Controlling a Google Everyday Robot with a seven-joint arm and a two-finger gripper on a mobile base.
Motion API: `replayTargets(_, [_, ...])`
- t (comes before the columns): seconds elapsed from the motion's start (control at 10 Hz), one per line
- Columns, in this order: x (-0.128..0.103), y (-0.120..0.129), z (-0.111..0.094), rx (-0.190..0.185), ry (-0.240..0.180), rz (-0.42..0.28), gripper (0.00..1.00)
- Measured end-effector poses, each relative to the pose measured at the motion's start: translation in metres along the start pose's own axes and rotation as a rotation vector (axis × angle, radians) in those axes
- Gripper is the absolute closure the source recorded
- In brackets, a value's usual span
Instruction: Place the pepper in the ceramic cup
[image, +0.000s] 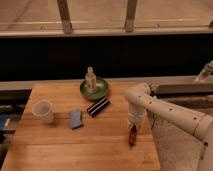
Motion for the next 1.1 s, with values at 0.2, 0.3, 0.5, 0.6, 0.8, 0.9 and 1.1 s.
replayTargets(0.2, [-0.007,0.003,-0.012,0.005,-0.032,-0.001,1.0])
replayTargets(0.3, [-0.015,0.003,-0.02,0.007,-0.054,0.001,1.0])
replayTargets(0.5, [-0.041,0.003,-0.041,0.014,-0.116,-0.012,1.0])
replayTargets(0.6, [-0.057,0.004,-0.05,0.017,-0.148,-0.022,1.0])
replayTargets(0.8, [-0.089,0.019,-0.072,0.024,-0.208,-0.061,1.0])
replayTargets(0.9, [-0.106,0.036,-0.086,0.033,-0.235,-0.092,1.0])
replayTargets(1.1, [-0.118,0.058,-0.101,0.044,-0.262,-0.132,1.0])
